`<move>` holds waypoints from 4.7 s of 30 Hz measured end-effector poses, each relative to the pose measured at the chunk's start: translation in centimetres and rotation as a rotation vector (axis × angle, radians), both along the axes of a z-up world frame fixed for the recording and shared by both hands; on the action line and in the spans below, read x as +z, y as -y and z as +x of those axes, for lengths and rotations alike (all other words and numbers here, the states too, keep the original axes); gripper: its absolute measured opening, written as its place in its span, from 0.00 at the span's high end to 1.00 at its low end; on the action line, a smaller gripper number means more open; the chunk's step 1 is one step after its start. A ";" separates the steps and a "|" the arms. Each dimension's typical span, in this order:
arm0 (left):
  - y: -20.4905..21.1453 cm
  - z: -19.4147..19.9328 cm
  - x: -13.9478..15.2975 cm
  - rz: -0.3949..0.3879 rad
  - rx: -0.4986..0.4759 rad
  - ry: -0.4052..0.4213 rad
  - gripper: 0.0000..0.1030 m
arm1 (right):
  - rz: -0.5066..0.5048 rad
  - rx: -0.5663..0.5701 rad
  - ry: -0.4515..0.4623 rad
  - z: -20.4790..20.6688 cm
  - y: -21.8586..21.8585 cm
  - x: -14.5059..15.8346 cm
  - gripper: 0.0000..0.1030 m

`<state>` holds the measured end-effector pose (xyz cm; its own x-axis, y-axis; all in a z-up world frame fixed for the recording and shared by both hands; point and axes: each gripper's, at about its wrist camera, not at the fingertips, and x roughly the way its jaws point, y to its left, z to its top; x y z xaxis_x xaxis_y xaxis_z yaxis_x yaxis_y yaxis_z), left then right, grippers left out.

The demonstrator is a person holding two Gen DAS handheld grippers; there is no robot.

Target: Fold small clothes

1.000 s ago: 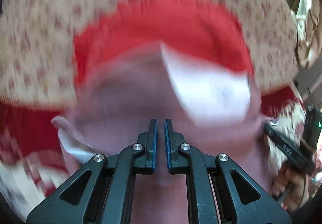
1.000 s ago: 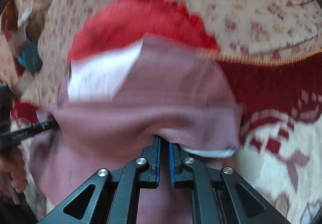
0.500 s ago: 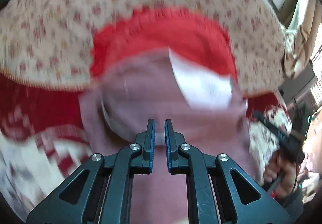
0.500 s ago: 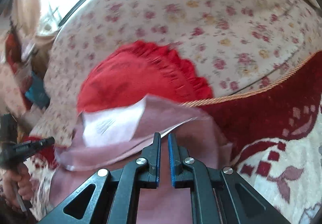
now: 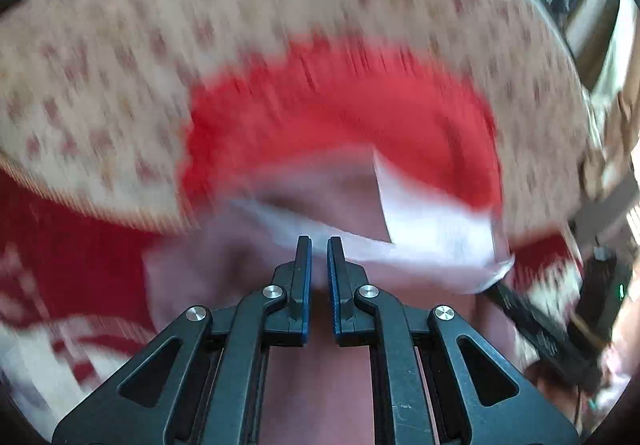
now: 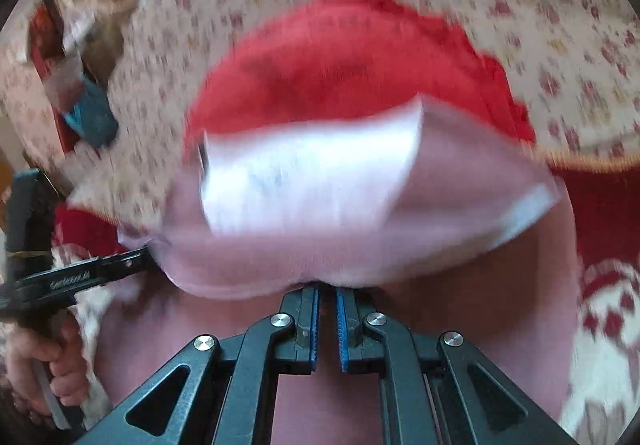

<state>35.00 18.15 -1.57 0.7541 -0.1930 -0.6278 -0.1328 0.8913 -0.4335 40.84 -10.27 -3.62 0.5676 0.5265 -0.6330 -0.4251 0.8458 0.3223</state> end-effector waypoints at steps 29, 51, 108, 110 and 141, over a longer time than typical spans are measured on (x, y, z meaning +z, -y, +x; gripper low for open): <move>-3.7 0.0 -4.3 0.034 -0.022 -0.073 0.62 | -0.003 -0.201 -0.028 -2.6 12.8 1.2 0.94; -4.8 -0.8 -2.2 0.015 0.104 0.002 0.98 | 0.120 -0.137 -0.034 3.1 15.1 0.1 0.72; -5.9 -1.0 -1.4 0.121 0.287 0.024 0.71 | -0.037 -0.170 0.207 0.4 11.0 4.6 0.99; -5.5 -2.7 0.6 0.112 0.325 0.103 0.70 | -0.024 -0.056 0.188 0.0 8.7 4.7 0.99; 2.7 -21.9 -1.5 -0.089 0.032 -0.045 0.35 | -0.210 0.164 -0.062 -15.3 -0.4 0.7 0.91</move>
<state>13.14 15.44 -3.04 0.7322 -0.2256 -0.6426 -0.1822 0.8443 -0.5040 25.53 -9.83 -2.92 0.4427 0.4617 -0.7687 -0.5466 0.8185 0.1768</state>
